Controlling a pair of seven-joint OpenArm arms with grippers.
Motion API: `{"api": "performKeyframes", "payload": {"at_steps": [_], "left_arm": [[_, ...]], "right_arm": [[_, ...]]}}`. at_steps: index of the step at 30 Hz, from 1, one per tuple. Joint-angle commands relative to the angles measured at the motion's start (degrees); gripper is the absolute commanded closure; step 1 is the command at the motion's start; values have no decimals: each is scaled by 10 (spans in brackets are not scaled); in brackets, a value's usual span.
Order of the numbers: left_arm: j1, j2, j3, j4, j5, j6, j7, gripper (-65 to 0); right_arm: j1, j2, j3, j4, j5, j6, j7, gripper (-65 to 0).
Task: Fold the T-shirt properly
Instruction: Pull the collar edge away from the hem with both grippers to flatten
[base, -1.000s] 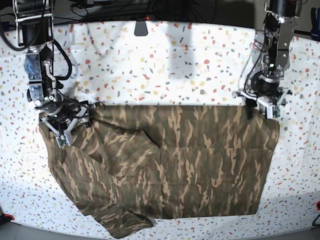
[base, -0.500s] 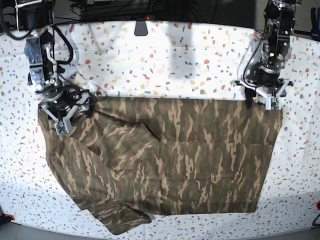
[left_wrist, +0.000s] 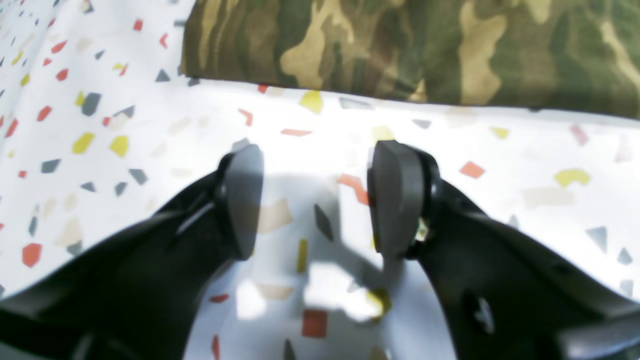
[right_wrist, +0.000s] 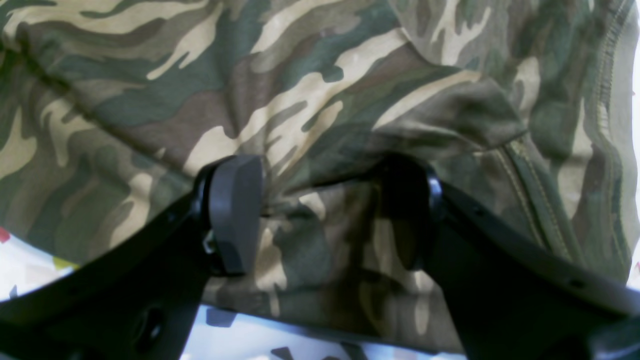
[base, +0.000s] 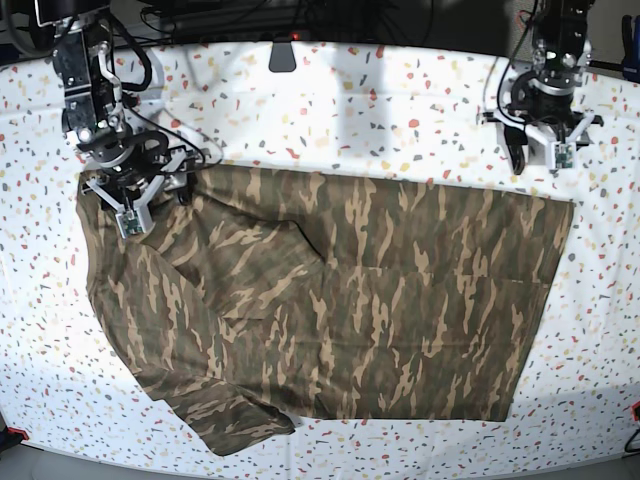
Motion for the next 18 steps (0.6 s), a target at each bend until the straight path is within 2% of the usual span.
{"api": "performKeyframes", "payload": {"at_steps": [1, 4, 9, 13, 16, 18], "left_arm": [[-6, -4, -9, 19, 10, 9, 29, -342], [-36, -4, -15, 65, 9, 0, 36, -341], [-115, -4, -15, 58, -6, -48, 34, -341], [-175, -4, -15, 21, -15, -53, 53, -341], [-192, -4, -15, -11, -24, -103, 56, -341], [-190, -4, -15, -21, -46, -122, 55, -341]], "right_arm": [[-9, 4, -2, -4, -23, -5, -54, -394], [-7, 5, -2, 1, -23, -5, -54, -394], [-7, 4, -2, 2, -23, -5, -54, -394], [-7, 4, -2, 2, -23, -5, -53, -394], [-7, 5, -2, 3, -23, -5, -54, -394], [-7, 5, -2, 7, -23, -5, -54, -394]]}}
